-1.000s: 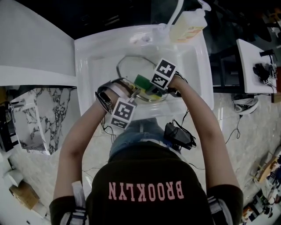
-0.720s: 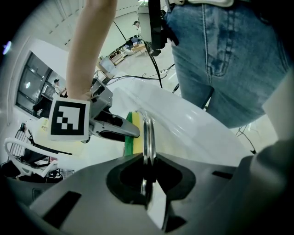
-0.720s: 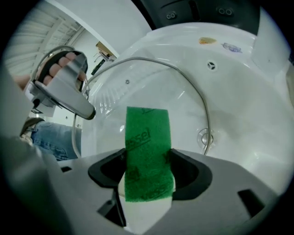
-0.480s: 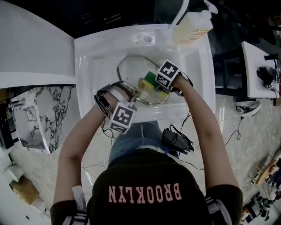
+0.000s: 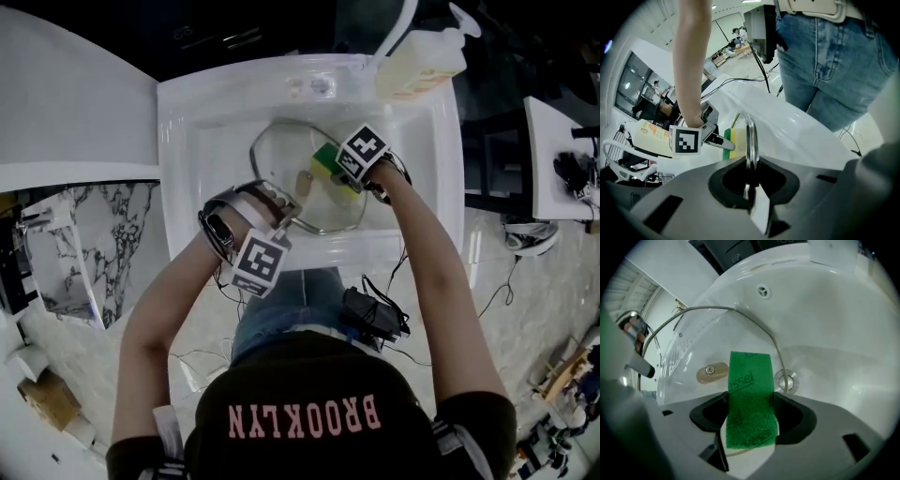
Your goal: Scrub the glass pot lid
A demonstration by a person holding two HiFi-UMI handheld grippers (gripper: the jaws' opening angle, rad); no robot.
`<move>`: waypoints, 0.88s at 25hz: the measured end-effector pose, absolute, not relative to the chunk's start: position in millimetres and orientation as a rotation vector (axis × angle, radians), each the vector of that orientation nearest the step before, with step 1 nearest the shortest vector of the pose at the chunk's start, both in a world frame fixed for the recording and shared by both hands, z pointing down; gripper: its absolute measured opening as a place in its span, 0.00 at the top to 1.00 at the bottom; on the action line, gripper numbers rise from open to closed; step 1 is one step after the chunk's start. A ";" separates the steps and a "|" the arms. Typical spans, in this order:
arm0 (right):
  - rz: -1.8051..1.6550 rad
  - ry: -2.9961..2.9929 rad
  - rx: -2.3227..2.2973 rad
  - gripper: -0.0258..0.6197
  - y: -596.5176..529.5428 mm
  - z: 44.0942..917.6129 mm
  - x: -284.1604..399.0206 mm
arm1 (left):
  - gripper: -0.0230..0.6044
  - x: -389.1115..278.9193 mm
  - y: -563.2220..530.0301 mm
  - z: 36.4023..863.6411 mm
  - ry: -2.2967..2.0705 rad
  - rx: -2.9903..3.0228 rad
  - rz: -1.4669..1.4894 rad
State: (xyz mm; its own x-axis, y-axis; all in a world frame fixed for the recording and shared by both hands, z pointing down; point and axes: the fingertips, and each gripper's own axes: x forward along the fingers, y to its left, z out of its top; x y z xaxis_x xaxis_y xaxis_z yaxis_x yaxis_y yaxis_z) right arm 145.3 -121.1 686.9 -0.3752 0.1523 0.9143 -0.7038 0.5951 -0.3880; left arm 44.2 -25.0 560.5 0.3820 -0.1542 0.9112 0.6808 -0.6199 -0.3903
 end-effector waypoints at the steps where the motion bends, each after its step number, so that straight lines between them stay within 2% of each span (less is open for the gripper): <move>1: 0.990 -1.731 0.483 0.52 -124.6 689.0 146.0 | 0.91 44.4 -24.9 560.4 -0.455 -1.852 -1.331; 10: 1.107 -1.795 0.762 0.52 -151.9 688.0 151.2 | 0.91 44.4 -25.8 561.3 -0.445 -1.856 -1.327; 22: 1.069 -2.108 0.875 0.52 -147.4 581.7 150.4 | 0.91 44.2 -25.5 562.4 -0.403 -1.855 -1.317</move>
State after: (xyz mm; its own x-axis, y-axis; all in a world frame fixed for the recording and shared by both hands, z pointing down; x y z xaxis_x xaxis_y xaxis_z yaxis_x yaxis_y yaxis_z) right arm 150.4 -147.4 581.7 -0.5947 -0.2799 0.7537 -0.7735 0.4550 -0.4413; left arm 44.2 -25.5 562.4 0.4053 -0.1867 0.8949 0.6553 -0.6232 -0.4268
